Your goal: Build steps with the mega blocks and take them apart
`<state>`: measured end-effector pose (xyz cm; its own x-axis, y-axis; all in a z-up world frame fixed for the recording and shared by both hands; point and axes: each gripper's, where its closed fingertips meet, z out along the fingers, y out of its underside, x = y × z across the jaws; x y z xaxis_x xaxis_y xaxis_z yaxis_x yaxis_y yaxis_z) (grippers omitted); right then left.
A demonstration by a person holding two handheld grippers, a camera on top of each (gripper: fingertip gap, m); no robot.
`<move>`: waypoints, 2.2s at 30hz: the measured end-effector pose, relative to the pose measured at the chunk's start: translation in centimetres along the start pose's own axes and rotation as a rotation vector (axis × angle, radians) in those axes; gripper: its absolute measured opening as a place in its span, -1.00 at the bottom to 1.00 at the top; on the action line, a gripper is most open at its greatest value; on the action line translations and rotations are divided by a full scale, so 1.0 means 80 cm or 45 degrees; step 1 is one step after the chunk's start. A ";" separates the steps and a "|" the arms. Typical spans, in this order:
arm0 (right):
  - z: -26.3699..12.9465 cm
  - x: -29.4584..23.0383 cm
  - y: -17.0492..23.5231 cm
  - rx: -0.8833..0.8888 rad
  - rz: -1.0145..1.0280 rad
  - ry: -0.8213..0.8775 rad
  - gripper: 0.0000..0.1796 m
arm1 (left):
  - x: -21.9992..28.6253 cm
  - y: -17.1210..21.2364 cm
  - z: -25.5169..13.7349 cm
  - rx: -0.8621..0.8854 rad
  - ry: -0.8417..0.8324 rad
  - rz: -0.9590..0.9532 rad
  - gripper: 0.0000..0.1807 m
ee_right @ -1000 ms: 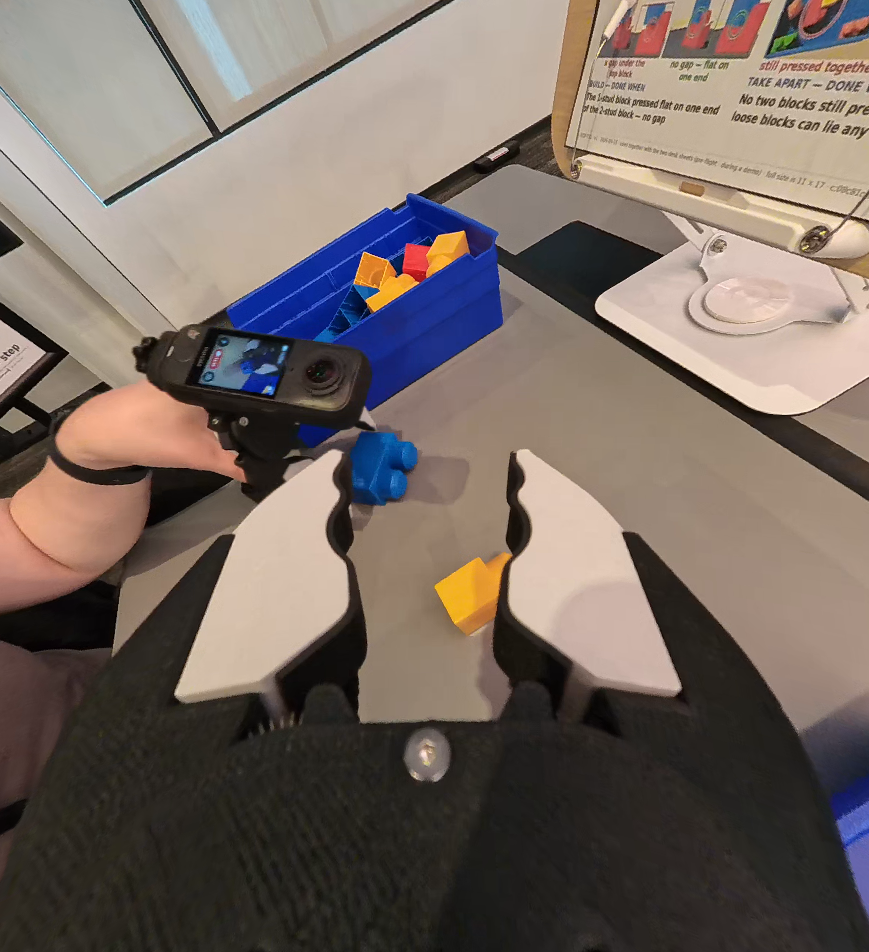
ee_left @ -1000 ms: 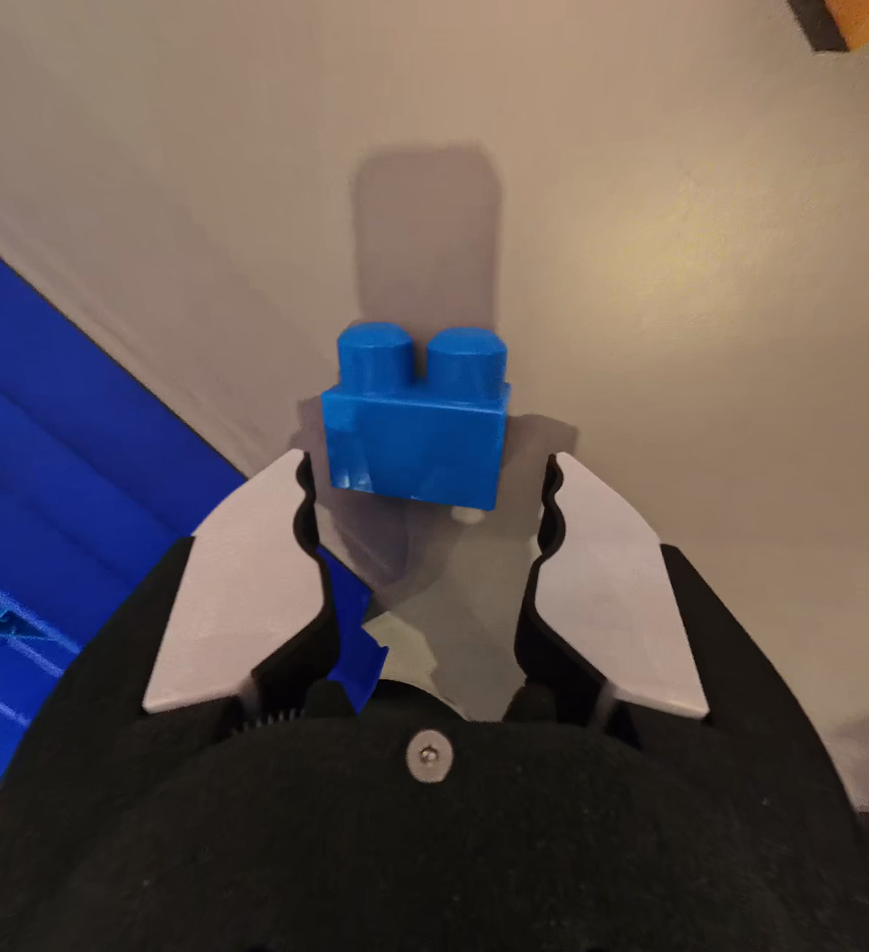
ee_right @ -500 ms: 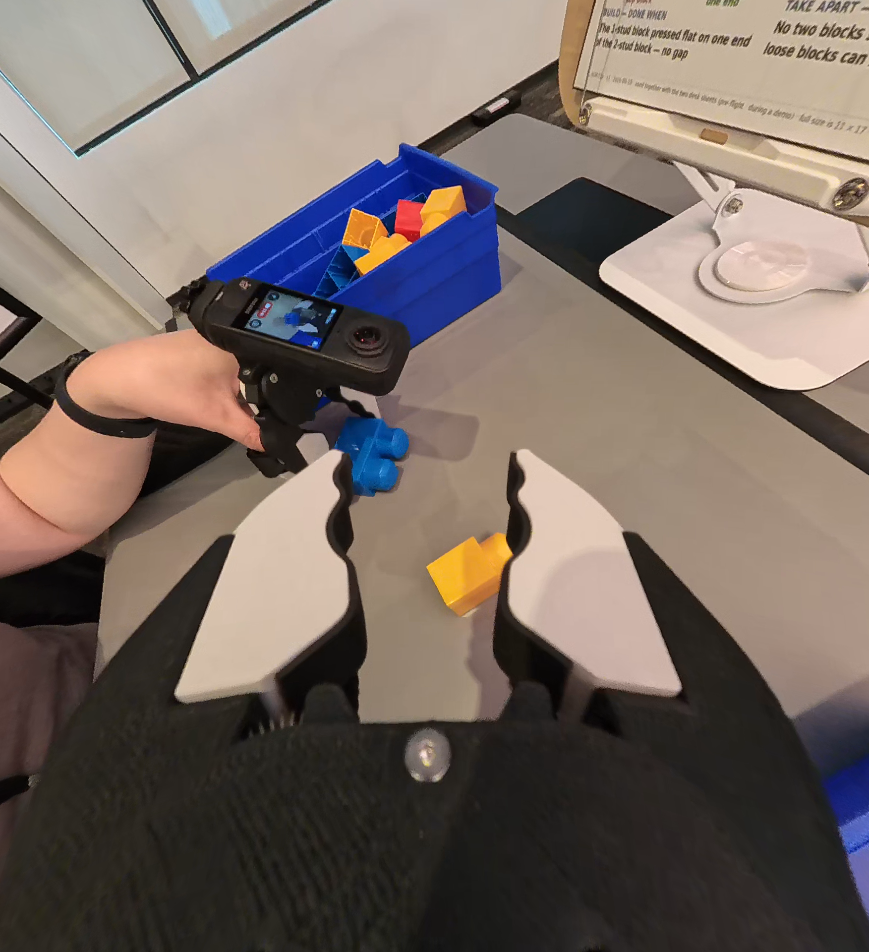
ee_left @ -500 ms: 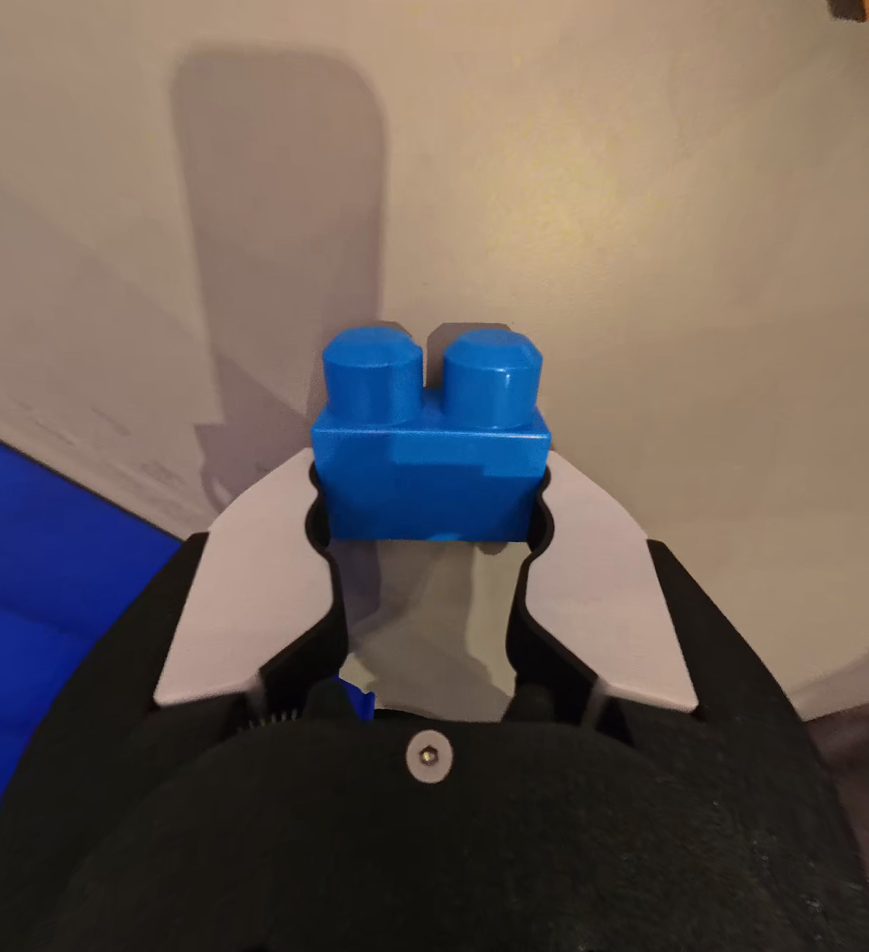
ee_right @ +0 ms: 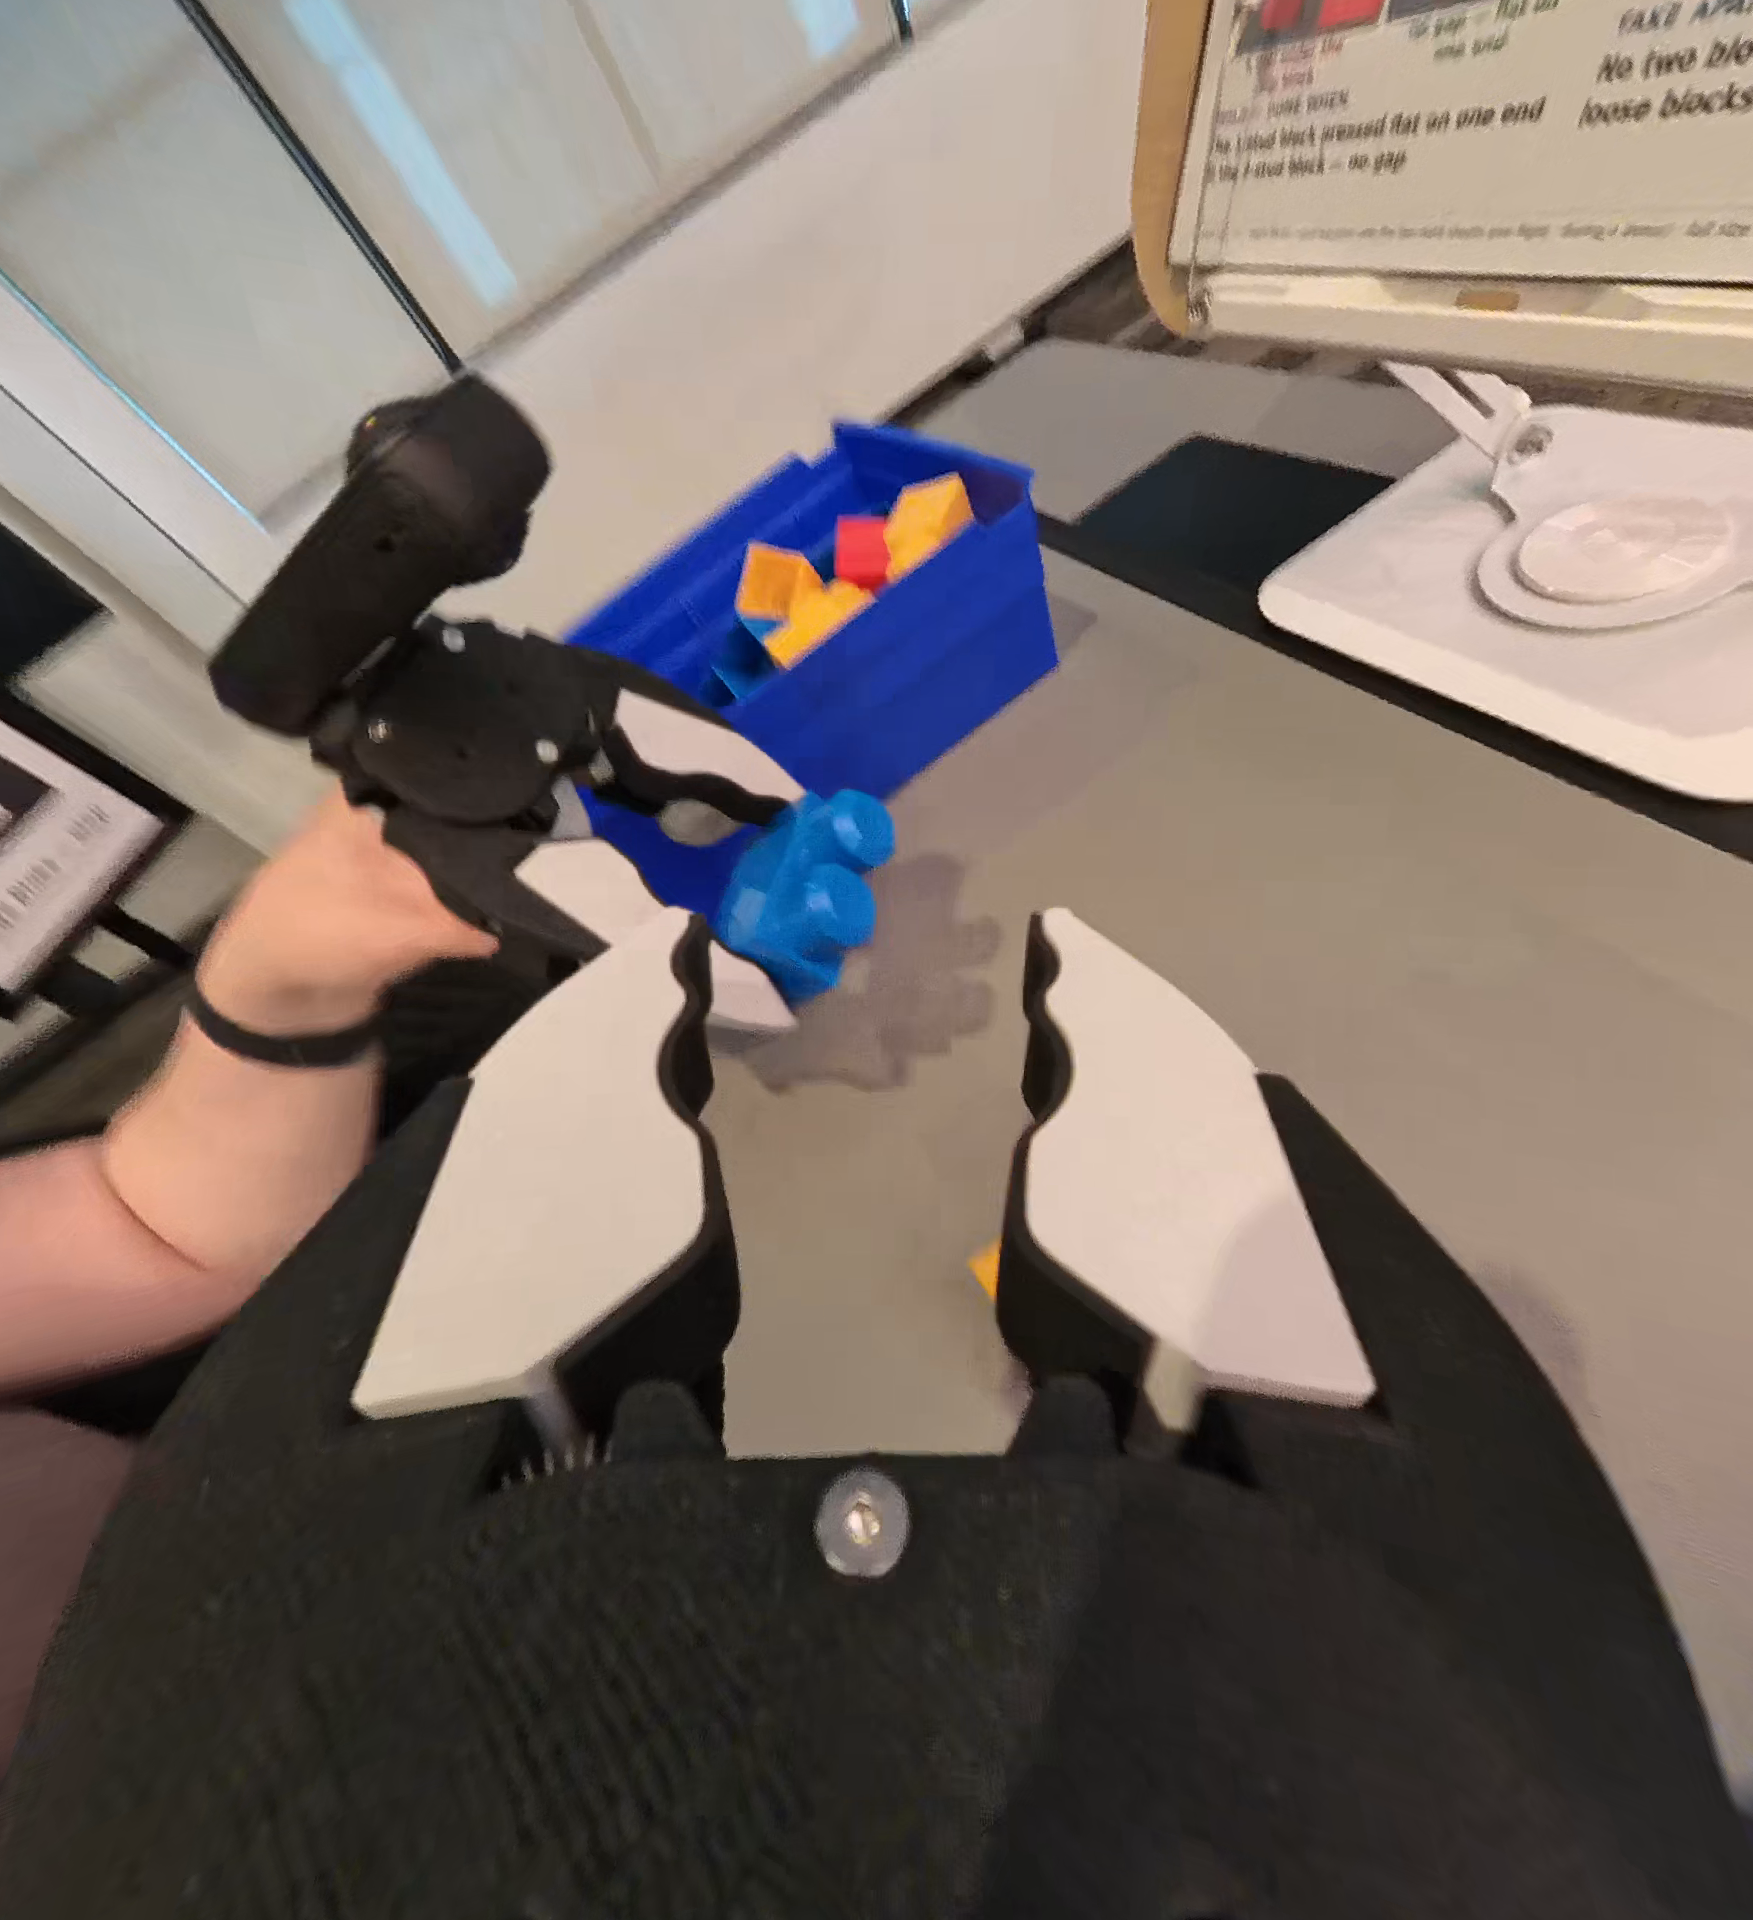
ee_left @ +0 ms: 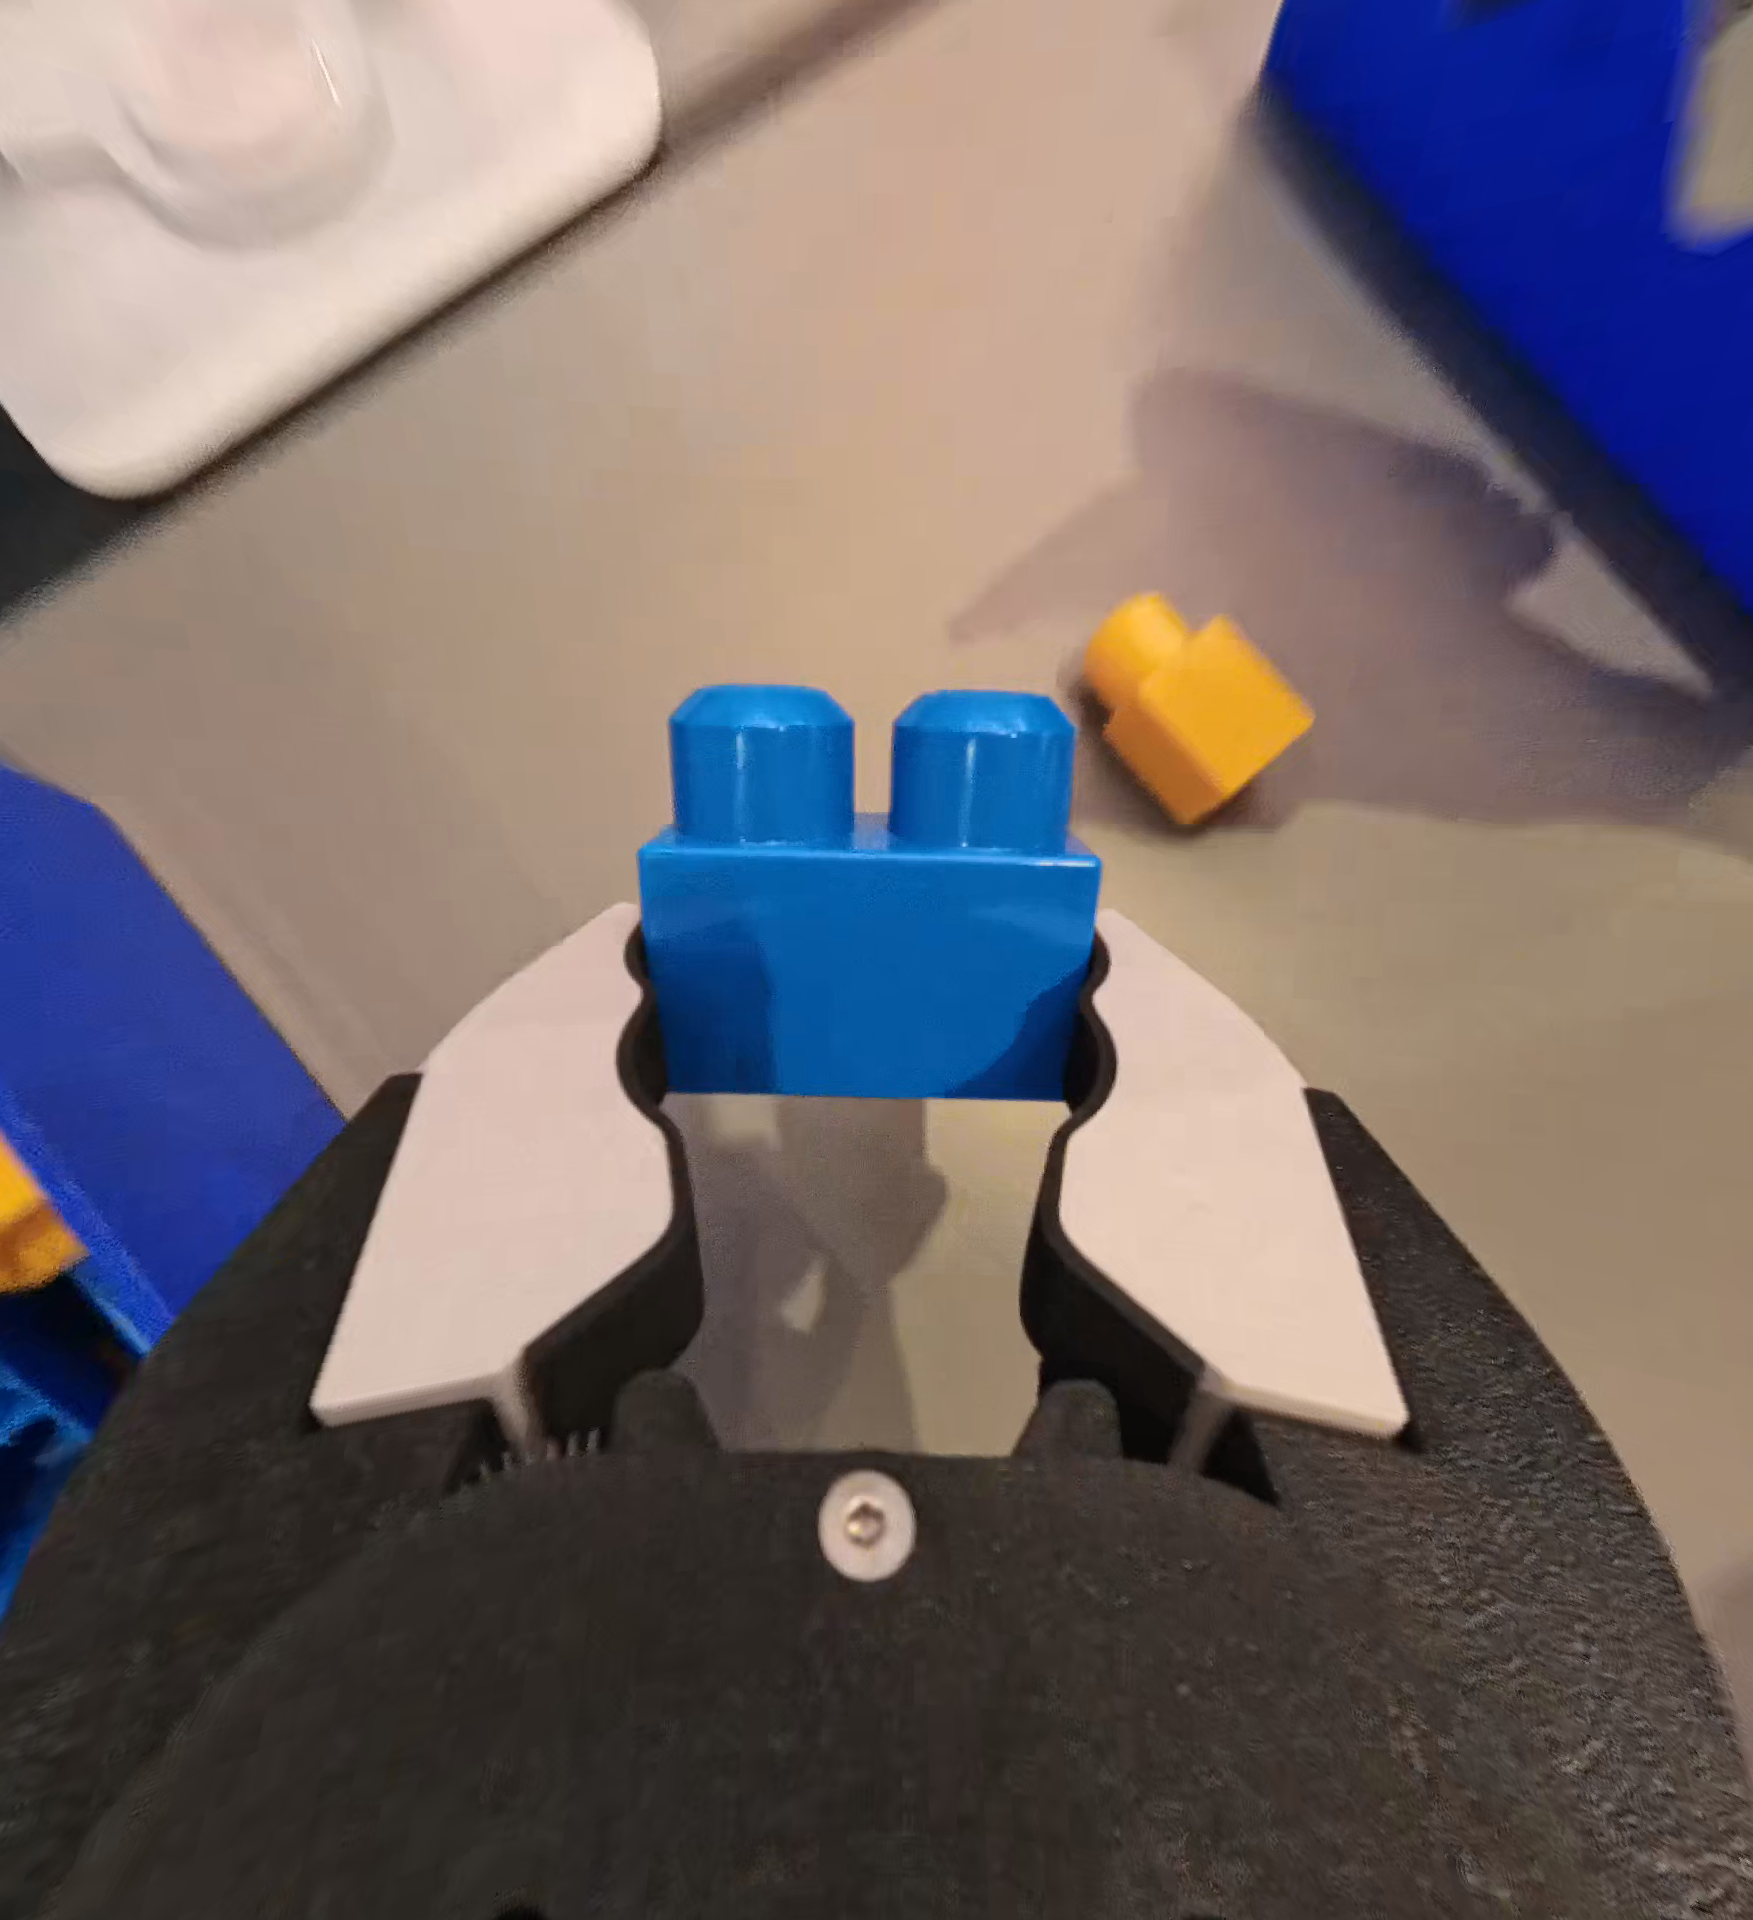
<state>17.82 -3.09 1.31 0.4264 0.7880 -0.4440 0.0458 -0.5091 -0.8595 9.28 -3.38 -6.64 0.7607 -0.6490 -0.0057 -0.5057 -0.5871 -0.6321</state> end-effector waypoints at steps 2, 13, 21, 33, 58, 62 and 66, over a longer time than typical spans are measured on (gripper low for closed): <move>0.009 -0.017 -0.006 0.096 0.081 -0.056 -0.35 | 0.005 -0.034 -0.020 0.193 -0.133 0.110 -0.16; 0.038 -0.038 0.019 0.092 0.247 -0.202 -0.53 | 0.056 -0.079 -0.034 0.380 -0.280 0.334 -0.16; 0.031 -0.042 0.020 0.031 0.159 -0.278 -0.59 | 0.071 -0.077 -0.041 0.400 -0.170 0.402 -0.09; -0.022 -0.078 -0.026 0.112 -0.160 -0.362 -0.59 | 0.095 -0.091 -0.101 0.575 0.482 0.322 -0.12; -0.071 -0.103 -0.083 -0.036 -0.528 -0.119 -0.59 | 0.111 -0.122 -0.174 0.873 1.122 0.410 -0.41; -0.061 -0.095 -0.068 -0.023 -0.493 -0.147 -0.59 | 0.125 -0.101 -0.153 0.719 1.164 0.486 -0.44; -0.057 -0.084 -0.050 -0.058 -0.509 -0.191 -0.59 | 0.126 -0.085 -0.117 0.594 1.113 0.515 -0.44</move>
<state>18.91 -7.93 8.88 0.2312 0.9663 -0.1128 0.2223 -0.1654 -0.9609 16.57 -10.43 4.86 -0.0775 -0.9842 0.1589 -0.3086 -0.1278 -0.9425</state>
